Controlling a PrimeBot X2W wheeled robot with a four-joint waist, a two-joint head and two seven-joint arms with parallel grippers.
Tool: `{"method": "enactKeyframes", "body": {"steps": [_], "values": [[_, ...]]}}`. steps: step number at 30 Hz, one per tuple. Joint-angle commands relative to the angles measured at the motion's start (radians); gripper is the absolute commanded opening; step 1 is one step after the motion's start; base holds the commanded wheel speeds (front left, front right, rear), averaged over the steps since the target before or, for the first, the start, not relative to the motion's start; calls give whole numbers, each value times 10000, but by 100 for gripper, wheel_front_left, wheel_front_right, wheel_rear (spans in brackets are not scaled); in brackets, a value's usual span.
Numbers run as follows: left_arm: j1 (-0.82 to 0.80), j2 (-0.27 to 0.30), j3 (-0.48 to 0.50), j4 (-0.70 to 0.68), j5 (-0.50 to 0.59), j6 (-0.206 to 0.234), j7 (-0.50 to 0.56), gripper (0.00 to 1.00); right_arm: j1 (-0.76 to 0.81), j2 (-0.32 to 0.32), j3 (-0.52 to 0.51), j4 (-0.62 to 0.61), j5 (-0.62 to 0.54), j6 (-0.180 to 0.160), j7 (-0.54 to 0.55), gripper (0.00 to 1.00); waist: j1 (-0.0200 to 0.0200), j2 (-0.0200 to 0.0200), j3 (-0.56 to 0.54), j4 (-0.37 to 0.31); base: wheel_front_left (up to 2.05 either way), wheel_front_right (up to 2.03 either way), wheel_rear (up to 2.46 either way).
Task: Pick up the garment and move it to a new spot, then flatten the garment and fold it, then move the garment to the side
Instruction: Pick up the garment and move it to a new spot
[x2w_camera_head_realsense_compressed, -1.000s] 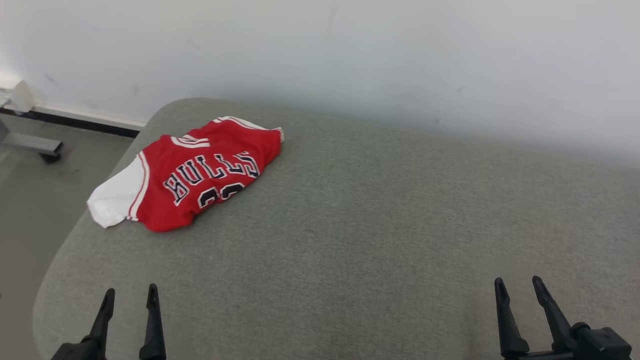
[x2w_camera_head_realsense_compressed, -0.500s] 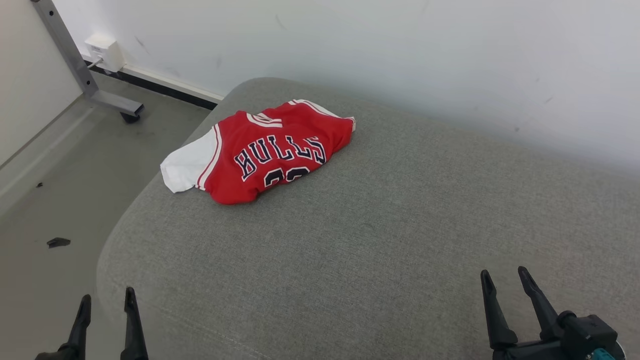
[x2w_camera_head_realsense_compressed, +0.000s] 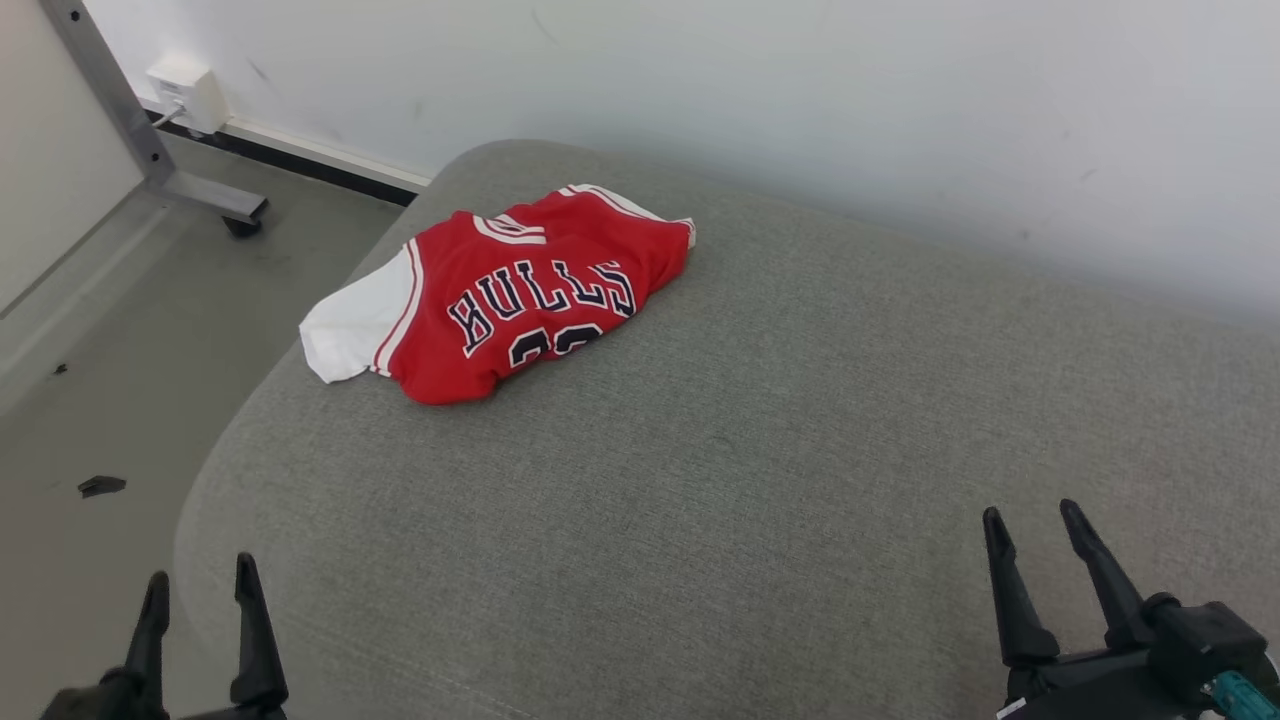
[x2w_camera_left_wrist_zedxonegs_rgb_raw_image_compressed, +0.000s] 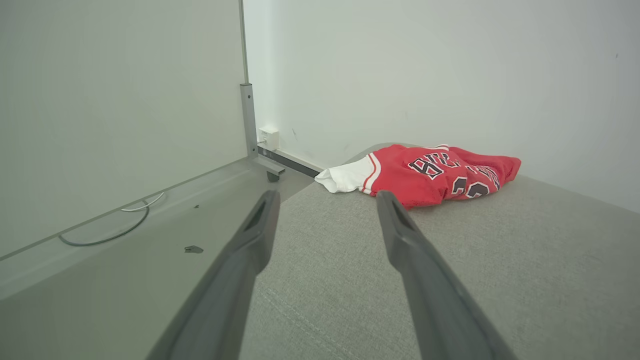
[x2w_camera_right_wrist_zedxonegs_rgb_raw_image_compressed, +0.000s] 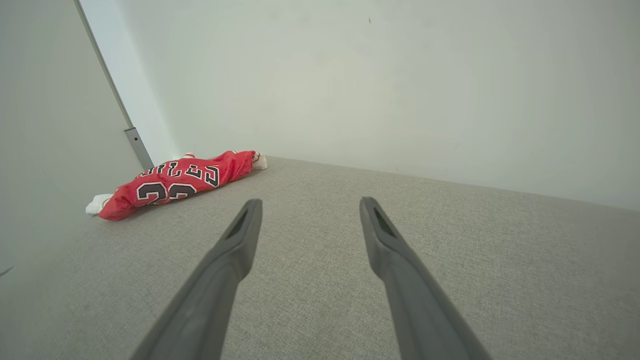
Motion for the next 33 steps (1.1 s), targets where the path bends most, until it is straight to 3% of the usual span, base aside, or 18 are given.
{"method": "enactKeyframes", "body": {"steps": [1, 8, 17, 25, 33], "values": [[-332, -7, 21, -8, -56, 25, -3, 100, -142, -147, -96, -108, -60, -27, 14, 100, 0, 0, 417, -477, 0, 0, 0], [-2723, 330, 248, 132, -344, -121, -3, 100, -672, -602, -542, -668, -121, -27, 250, 100, 0, 0, 1923, -1959, 0, 0, 0], [-6791, 1489, 416, 1457, -611, -226, 296, 100, -1248, -1018, -1348, -1278, -128, -27, 260, 100, 0, 0, 3761, -3547, 0, 0, 0], [-9311, 2651, 355, 3437, -650, -444, 904, 100, -1512, -1034, -1884, -1528, -60, -27, 97, 100, 0, 0, 4766, -4564, 0, 0, 0], [-10408, 3502, 211, 5982, -699, -589, 1780, 100, -1667, -952, -1963, -1603, -142, -27, -10, 100, 0, 0, 5067, -5154, 0, 0, 0]]}}
